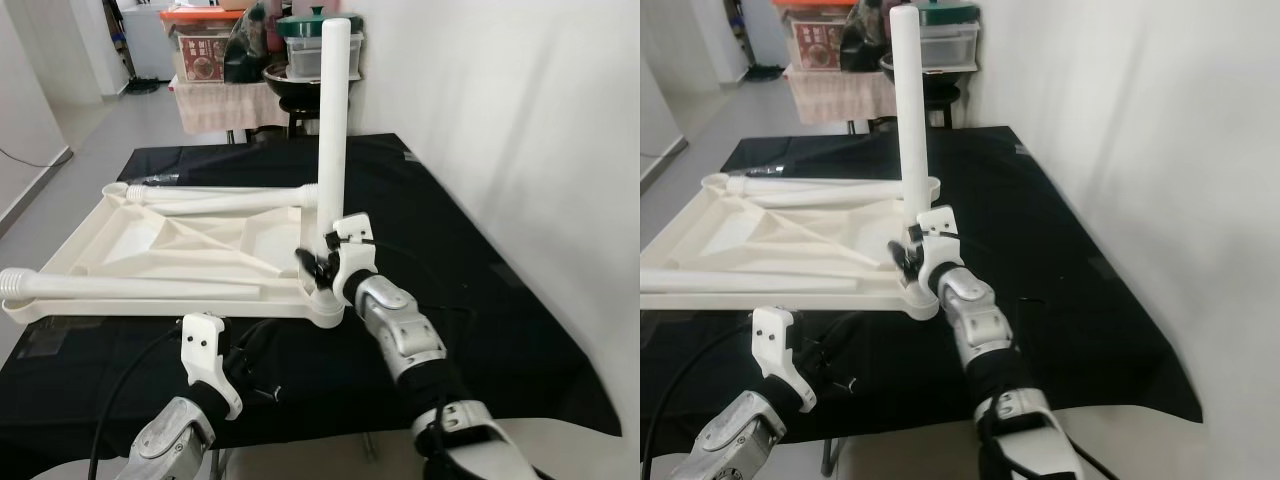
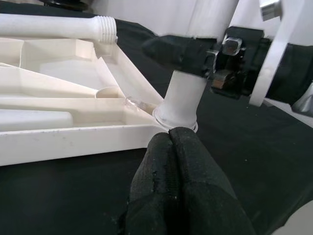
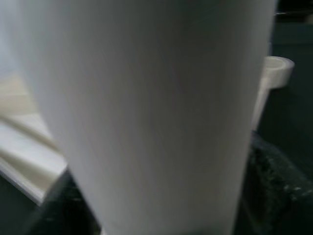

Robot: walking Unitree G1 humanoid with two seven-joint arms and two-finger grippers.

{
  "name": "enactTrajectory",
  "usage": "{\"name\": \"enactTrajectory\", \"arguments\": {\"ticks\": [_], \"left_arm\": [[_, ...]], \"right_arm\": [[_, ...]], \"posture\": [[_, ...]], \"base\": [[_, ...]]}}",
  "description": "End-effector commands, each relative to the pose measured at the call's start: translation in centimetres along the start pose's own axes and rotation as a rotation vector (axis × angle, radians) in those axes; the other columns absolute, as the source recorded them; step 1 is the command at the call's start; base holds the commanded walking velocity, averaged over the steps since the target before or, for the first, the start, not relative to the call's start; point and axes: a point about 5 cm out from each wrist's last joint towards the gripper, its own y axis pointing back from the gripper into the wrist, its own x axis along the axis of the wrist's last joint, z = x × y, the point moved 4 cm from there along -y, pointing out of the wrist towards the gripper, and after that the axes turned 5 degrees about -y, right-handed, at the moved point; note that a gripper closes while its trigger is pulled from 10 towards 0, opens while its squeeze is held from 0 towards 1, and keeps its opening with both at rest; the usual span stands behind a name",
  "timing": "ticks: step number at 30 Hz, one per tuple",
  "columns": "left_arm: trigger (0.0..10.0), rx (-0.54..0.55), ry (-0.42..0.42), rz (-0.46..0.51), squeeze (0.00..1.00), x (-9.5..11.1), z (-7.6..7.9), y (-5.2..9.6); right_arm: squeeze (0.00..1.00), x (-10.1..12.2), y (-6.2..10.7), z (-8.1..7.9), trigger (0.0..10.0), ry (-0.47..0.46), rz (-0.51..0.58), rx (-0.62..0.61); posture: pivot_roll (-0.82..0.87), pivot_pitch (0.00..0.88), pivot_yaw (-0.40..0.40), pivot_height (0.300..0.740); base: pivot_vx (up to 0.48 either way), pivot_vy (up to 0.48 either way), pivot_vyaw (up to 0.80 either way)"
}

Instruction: Building children table

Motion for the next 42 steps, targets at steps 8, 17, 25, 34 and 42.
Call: {"name": "enactTrajectory", "arguments": {"ticks": [8,17,25,34,42], "left_arm": [[10.0,0.001,0.006,-0.009,0.00,-0.2,0.0,-0.1],[10.0,0.004,0.003,-0.010,0.00,-0.3,0.0,0.0],[10.0,0.010,-0.002,-0.010,0.00,-0.2,0.1,0.1],[10.0,0.011,-0.001,-0.008,0.00,-0.2,0.1,0.1],[10.0,0.013,-0.008,-0.007,0.00,0.2,-0.5,0.5]], "right_arm": [[0.00,3.1,2.3,-0.3,10.0,0.203,-0.048,0.492],[0.00,3.2,1.7,1.9,10.0,0.176,-0.118,0.442],[0.00,2.6,2.4,3.7,0.0,0.103,-0.159,0.430],[0.00,1.5,3.9,5.7,0.0,0.100,-0.187,0.389],[0.00,-5.4,5.9,3.1,0.0,-0.150,-0.143,-0.236]], "posture": [[0.04,0.000,-0.023,0.740],[0.06,0.000,-0.026,0.740],[0.07,0.000,-0.031,0.740],[0.06,0.000,-0.032,0.740],[0.01,0.000,0.003,0.740]], "base": [[0.000,0.000,0.00],[0.000,0.000,0.00],[0.000,0.000,0.00],[0.000,0.000,0.00],[0.000,0.000,0.00]]}}
